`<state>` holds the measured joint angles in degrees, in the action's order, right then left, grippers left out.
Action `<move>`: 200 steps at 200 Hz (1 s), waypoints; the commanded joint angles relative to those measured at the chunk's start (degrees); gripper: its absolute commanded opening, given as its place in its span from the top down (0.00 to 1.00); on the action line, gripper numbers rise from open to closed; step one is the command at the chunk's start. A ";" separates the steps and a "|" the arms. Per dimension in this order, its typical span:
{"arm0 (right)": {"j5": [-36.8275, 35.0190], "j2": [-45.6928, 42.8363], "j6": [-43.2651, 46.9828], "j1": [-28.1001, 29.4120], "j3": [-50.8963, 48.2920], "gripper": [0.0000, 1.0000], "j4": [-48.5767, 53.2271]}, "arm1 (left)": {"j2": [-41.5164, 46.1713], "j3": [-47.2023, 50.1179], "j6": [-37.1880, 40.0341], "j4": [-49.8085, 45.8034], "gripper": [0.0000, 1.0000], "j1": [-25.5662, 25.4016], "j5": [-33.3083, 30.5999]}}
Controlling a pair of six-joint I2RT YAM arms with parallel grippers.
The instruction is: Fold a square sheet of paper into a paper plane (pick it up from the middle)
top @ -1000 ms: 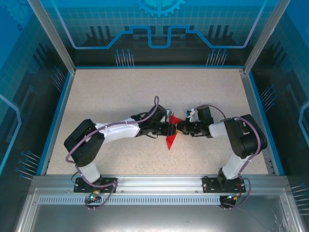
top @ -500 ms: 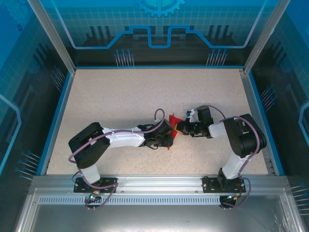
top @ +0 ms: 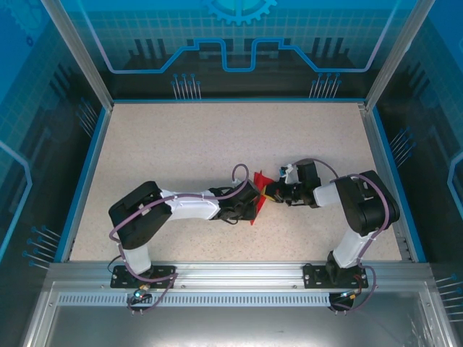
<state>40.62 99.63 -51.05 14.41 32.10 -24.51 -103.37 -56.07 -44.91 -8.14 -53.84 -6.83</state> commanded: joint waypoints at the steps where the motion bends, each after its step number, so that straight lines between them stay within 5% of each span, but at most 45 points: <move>1: 1.04 -0.86 -0.36 -1.20 -0.61 1.00 -0.23 | -1.59 -0.64 1.27 -0.94 0.80 -0.80 0.71; 117: 0.69 -2.41 1.60 -2.26 -0.02 1.00 3.29 | -2.98 -5.82 12.91 -14.37 0.87 -3.50 -10.13; 159: 1.22 -2.62 1.77 -2.45 -0.02 1.00 3.55 | -1.92 -5.19 15.81 -12.32 0.87 -3.70 -7.05; 200: 1.68 -3.30 2.05 -2.51 -0.46 1.00 4.01 | -2.88 -5.63 17.27 -15.03 0.90 -3.72 -11.47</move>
<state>41.52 98.04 -50.30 13.08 32.08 -21.82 -105.08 -60.99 -30.00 -17.96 -57.19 -15.00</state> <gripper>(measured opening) 0.043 0.104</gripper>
